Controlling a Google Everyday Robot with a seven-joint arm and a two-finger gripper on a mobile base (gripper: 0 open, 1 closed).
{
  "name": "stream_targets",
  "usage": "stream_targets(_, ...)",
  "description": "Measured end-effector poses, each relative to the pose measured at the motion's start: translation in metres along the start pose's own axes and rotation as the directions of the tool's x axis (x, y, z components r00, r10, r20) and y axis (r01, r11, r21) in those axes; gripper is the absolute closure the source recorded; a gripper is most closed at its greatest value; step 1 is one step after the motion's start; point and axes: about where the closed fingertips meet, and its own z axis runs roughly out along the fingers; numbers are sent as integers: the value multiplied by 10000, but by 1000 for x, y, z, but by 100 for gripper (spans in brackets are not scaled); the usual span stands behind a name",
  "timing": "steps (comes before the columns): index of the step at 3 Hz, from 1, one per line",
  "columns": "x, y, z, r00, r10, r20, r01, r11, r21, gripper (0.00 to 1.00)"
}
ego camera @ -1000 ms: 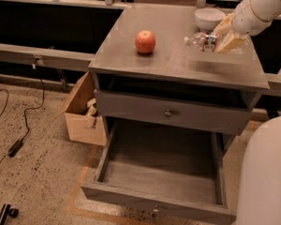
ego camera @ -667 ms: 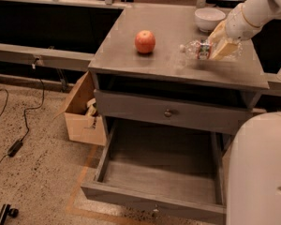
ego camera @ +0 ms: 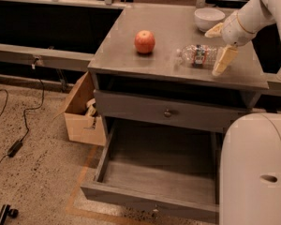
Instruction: Pick water bottle from middle drawer and place on counter
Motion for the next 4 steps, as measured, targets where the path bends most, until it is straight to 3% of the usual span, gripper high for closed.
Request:
stream_targets(2,18,-5,-19,9988,448,-197,-439,9980,458,0)
stream_targets(3,45,3,-55,9923,1072,-620,-1018,9912,841,0)
stream_targets(4,78,16,-96,9757,1901,-1085,-1752,9755,1334,0)
